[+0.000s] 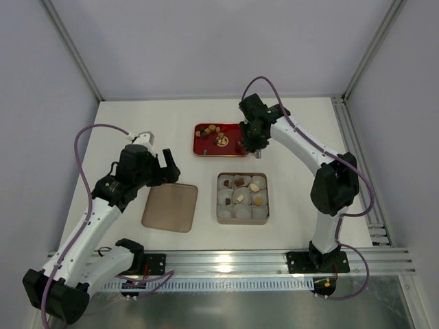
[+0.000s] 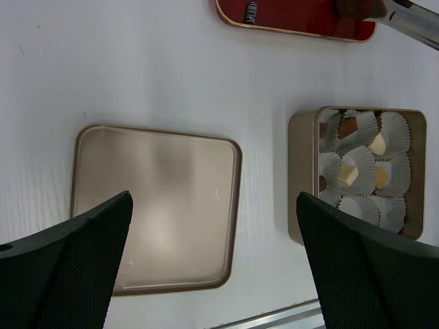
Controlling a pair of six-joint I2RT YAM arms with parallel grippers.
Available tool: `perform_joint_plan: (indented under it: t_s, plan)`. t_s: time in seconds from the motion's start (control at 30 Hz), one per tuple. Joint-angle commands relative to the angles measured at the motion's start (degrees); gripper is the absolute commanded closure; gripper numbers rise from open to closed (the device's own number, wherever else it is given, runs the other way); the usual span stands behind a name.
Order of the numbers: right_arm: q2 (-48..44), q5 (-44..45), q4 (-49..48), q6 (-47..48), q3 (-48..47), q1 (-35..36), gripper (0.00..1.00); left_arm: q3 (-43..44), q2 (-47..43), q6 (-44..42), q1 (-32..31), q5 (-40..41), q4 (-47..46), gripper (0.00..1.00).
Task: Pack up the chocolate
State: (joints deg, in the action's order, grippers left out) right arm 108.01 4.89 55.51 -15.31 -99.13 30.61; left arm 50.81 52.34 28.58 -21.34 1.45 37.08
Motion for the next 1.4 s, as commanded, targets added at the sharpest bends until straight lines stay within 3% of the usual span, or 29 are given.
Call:
perform_joint_plan:
  t_s: [0.0, 0.33, 0.67, 0.9, 1.37]
  plan:
    - [-5.43, -0.58, -1.72, 0.19, -2.65, -0.29, 0.69, -0.01, -0.83, 0.51, 0.16, 0.13, -1.57, 0.0]
    - [-11.92, -3.83, -0.58, -0.16, -0.72, -0.29, 0.69, -0.01, -0.83, 0.51, 0.16, 0.04, -1.57, 0.0]
    - [-24.5, -7.69, 2.5, -0.86, 9.99, 1.73, 0.69, 0.08, -1.01, 0.51, 0.16, 0.48, -1.57, 0.0]
    - [-35.39, -8.05, 6.1, -3.67, 18.61, 7.44, 0.69, 0.08, -0.92, 0.51, 0.16, 0.66, -1.57, 0.0]
    - [-42.79, -11.65, 7.95, -9.21, 28.29, 17.11, 0.69, -0.01, -0.83, 0.51, 0.16, 0.92, -1.4, 0.0]
